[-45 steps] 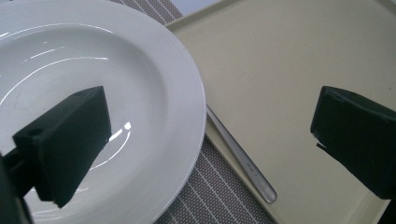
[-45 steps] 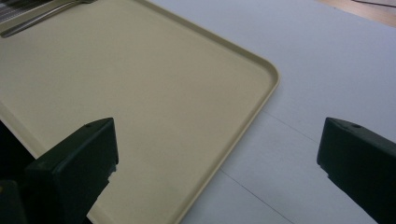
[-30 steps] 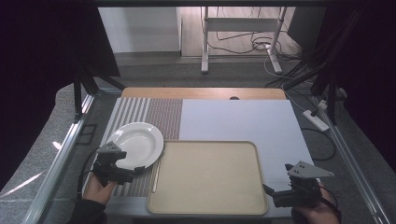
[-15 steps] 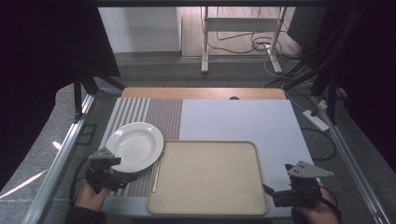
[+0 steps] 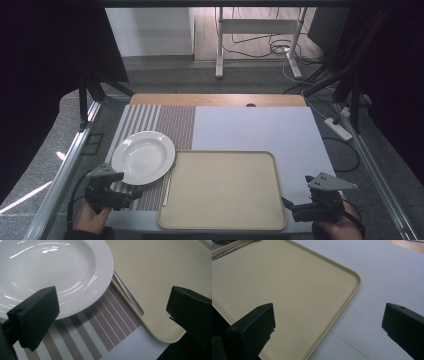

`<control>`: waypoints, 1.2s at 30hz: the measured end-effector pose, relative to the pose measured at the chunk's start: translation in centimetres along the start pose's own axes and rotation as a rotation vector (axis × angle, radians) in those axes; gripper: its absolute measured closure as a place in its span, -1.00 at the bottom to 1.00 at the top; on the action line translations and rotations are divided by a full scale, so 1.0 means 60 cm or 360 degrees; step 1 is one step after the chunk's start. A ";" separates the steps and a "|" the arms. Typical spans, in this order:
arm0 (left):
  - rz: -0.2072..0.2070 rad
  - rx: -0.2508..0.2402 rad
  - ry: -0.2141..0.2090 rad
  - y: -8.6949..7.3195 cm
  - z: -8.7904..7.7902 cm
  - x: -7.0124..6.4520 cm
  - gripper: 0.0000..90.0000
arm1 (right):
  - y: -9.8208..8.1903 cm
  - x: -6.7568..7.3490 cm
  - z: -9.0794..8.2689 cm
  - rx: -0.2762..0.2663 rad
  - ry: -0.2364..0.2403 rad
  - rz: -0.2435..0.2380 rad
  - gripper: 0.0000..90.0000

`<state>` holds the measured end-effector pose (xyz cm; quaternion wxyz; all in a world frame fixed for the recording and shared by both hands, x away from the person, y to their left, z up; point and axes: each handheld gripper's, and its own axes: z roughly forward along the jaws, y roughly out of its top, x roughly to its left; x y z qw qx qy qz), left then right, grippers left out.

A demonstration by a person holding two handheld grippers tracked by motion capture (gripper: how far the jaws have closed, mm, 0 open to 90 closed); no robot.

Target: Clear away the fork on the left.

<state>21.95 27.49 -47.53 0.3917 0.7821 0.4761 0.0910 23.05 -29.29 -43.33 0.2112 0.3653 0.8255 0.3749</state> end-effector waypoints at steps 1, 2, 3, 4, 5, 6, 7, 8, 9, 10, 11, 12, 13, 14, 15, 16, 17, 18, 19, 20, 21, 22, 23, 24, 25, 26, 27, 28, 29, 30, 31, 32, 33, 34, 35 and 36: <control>0.0002 -0.0006 0.0007 -0.001 -0.002 -0.001 -1.00 | 0.000 0.000 0.000 0.0001 0.0000 0.0001 -1.00; 0.0005 -0.0012 0.0014 -0.002 -0.005 -0.002 -1.00 | 0.000 0.000 0.000 0.0001 -0.0001 0.0002 -1.00; 0.0005 -0.0016 0.0022 -0.003 -0.007 -0.002 -1.00 | 0.000 0.000 0.000 0.0000 -0.0001 0.0003 -1.00; 0.0009 -0.0015 0.0032 -0.004 -0.009 -0.003 -1.00 | 0.000 0.000 0.000 0.0002 -0.0001 0.0002 -1.00; 0.0009 -0.0020 0.0040 -0.005 -0.011 -0.004 -1.00 | 0.000 0.000 0.000 0.0003 0.0000 0.0002 -1.00; 0.0013 -0.0019 0.0047 -0.006 -0.013 -0.004 -1.00 | 0.000 0.000 0.000 0.0003 -0.0001 0.0002 -1.00; 0.0012 -0.0023 0.0049 -0.008 -0.015 -0.004 -1.00 | 0.000 0.000 0.000 0.0003 -0.0001 0.0001 -1.00; 0.0011 -0.0025 0.0055 -0.009 -0.017 -0.004 -1.00 | 0.000 0.000 0.000 0.0003 0.0000 0.0002 -1.00; 0.0008 -0.0032 0.0056 -0.010 -0.020 -0.004 -1.00 | 0.000 0.000 0.000 0.0003 -0.0001 0.0002 -1.00; 0.0006 -0.0038 0.0055 -0.012 -0.022 -0.003 -1.00 | 0.000 0.000 0.000 0.0003 -0.0001 0.0003 -1.00; 0.0000 -0.0045 0.0054 -0.013 -0.024 -0.003 -1.00 | 0.000 0.000 0.000 0.0003 -0.0001 0.0003 -1.00; -0.0001 -0.0052 0.0053 -0.015 -0.026 -0.002 -1.00 | 0.000 0.000 0.000 0.0004 -0.0001 0.0003 -1.00; 0.0002 -0.0063 0.0043 -0.016 -0.028 -0.002 -1.00 | 0.000 0.000 0.001 0.0005 -0.0001 0.0003 -1.00; 0.0006 -0.0085 0.0030 -0.017 -0.030 -0.001 -1.00 | 0.000 0.000 0.001 0.0005 0.0000 0.0002 -1.00; 0.0010 -0.0098 0.0019 -0.018 -0.031 -0.001 -1.00 | 0.000 0.000 0.001 0.0008 -0.0002 0.0001 -1.00; 0.0019 -0.0107 0.0014 -0.019 -0.032 -0.002 -1.00 | 0.001 0.000 0.001 0.0009 -0.0002 0.0003 -1.00; 0.0027 -0.0108 0.0016 -0.020 -0.033 -0.003 -1.00 | 0.001 0.000 0.001 0.0010 -0.0002 0.0004 -1.00; 0.0027 -0.0089 0.0023 -0.019 -0.033 -0.004 -1.00 | 0.001 0.001 0.001 0.0010 -0.0002 0.0005 -1.00; 0.0024 -0.0063 0.0035 -0.020 -0.033 -0.005 -1.00 | 0.001 0.001 0.001 0.0010 -0.0003 0.0005 -1.00; 0.0025 -0.0052 0.0047 -0.020 -0.033 -0.006 -1.00 | 0.001 0.001 0.001 0.0011 -0.0004 0.0005 -1.00; 0.0026 -0.0049 0.0056 -0.020 -0.034 -0.007 -1.00 | 0.001 0.001 0.001 0.0011 -0.0003 0.0005 -1.00; 0.0031 -0.0046 0.0064 -0.021 -0.035 -0.008 -1.00 | 0.001 0.001 0.001 0.0012 -0.0003 0.0005 -1.00; 0.0034 -0.0044 0.0072 -0.022 -0.036 -0.009 -1.00 | 0.001 0.001 0.001 0.0013 -0.0003 0.0004 -1.00; 0.0034 -0.0041 0.0077 -0.022 -0.037 -0.011 -1.00 | 0.001 0.001 0.001 0.0013 -0.0004 0.0004 -1.00; 0.0038 -0.0038 0.0081 -0.023 -0.038 -0.012 -1.00 | 0.001 0.001 0.001 0.0013 -0.0004 0.0004 -1.00; 0.0036 -0.0042 0.0090 -0.024 -0.039 -0.013 -1.00 | 0.001 0.001 0.002 0.0013 -0.0003 0.0005 -1.00; 0.0035 -0.0042 0.0093 -0.025 -0.040 -0.014 -1.00 | 0.001 0.001 0.002 0.0014 -0.0003 0.0005 -1.00; 0.0037 -0.0041 0.0096 -0.026 -0.041 -0.014 -1.00 | 0.001 0.001 0.002 0.0015 -0.0003 0.0005 -1.00; 0.0040 -0.0043 0.0099 -0.026 -0.041 -0.015 -1.00 | 0.001 0.001 0.002 0.0015 -0.0003 0.0005 -1.00; 0.0042 -0.0043 0.0100 -0.027 -0.042 -0.015 -1.00 | 0.001 0.001 0.002 0.0015 -0.0004 0.0005 -1.00; 0.0039 -0.0044 0.0100 -0.027 -0.042 -0.015 -1.00 | 0.001 0.001 0.002 0.0016 -0.0004 0.0004 -1.00; 0.0035 -0.0042 0.0097 -0.026 -0.042 -0.014 -1.00 | 0.001 0.001 0.002 0.0017 -0.0004 0.0003 -1.00; 0.0031 -0.0040 0.0094 -0.026 -0.041 -0.014 -1.00 | 0.001 0.001 0.002 0.0017 -0.0004 0.0002 -1.00; 0.0024 -0.0037 0.0091 -0.025 -0.040 -0.013 -1.00 | 0.001 0.001 0.002 0.0017 -0.0004 0.0001 -1.00; 0.0023 -0.0037 0.0090 -0.025 -0.040 -0.013 -1.00 | 0.001 0.001 0.002 0.0018 -0.0005 0.0000 -1.00; 0.0020 -0.0035 0.0090 -0.024 -0.040 -0.013 -1.00 | 0.001 0.001 0.002 0.0019 -0.0006 -0.0001 -1.00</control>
